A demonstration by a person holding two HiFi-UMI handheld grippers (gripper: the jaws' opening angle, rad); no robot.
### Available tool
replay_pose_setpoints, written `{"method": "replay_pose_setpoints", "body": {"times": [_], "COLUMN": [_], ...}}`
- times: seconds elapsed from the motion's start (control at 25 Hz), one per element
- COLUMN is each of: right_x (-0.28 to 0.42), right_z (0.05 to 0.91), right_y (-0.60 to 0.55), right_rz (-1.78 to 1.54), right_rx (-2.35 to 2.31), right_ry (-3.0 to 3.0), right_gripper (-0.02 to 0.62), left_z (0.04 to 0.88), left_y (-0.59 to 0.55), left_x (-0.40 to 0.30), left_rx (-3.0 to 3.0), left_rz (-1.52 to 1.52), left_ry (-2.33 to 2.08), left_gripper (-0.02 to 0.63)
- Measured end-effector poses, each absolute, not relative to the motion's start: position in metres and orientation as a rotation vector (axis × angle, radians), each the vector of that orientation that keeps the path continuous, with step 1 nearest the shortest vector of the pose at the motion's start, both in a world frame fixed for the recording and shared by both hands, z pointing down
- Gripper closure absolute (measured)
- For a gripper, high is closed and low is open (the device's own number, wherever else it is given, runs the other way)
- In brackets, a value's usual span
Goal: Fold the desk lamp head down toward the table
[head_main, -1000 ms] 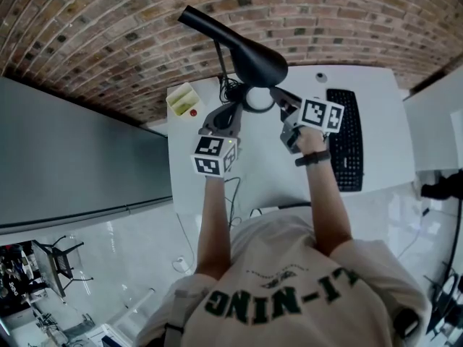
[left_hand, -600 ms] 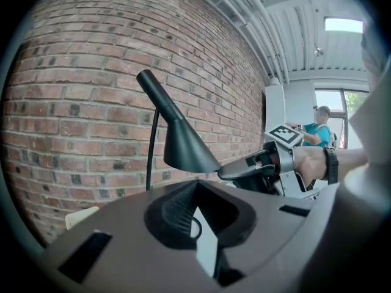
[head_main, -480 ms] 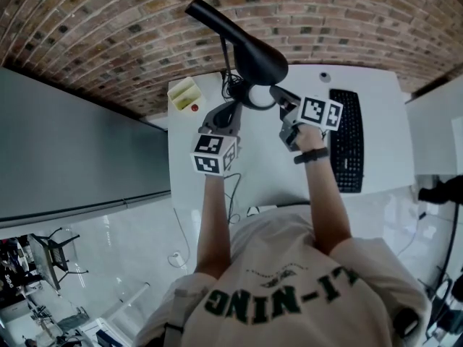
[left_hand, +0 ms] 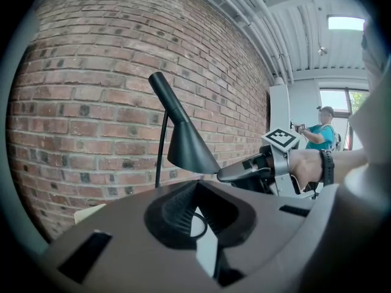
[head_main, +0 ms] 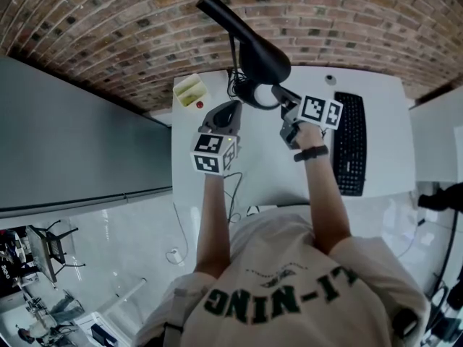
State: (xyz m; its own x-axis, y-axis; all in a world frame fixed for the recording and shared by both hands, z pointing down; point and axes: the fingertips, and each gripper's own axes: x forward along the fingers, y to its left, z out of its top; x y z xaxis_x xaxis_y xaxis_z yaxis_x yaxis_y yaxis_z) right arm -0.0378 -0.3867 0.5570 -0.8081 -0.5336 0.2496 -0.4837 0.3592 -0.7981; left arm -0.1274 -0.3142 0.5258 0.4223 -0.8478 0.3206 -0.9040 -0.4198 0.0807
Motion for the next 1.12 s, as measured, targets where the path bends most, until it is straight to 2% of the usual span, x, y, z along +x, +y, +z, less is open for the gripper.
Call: {"method": "replay_pose_setpoints", "body": {"times": [0.6, 0.84, 1.12], "right_x": [-0.032, -0.009, 0.021], "right_z": [0.556, 0.537, 0.477], "right_y": [-0.376, -0.37, -0.361], "right_rz": [-1.411, -1.186, -0.576], "right_rx": [-0.986, -1.143, -1.459], "right_ry": [2.584, 2.667, 2.771], "right_gripper": [0.591, 0.591, 0.591], "left_z": [0.52, 0.503, 0.472], "left_y": [-0.312, -0.315, -0.312], "left_x": [-0.121, -0.119, -0.111], "left_rx": [2.452, 2.471, 2.542], "left_rz": [0.349, 0.326, 0.267], "left_ry": [-1.528, -1.543, -1.552], "left_gripper": [0.608, 0.607, 0.607]}}
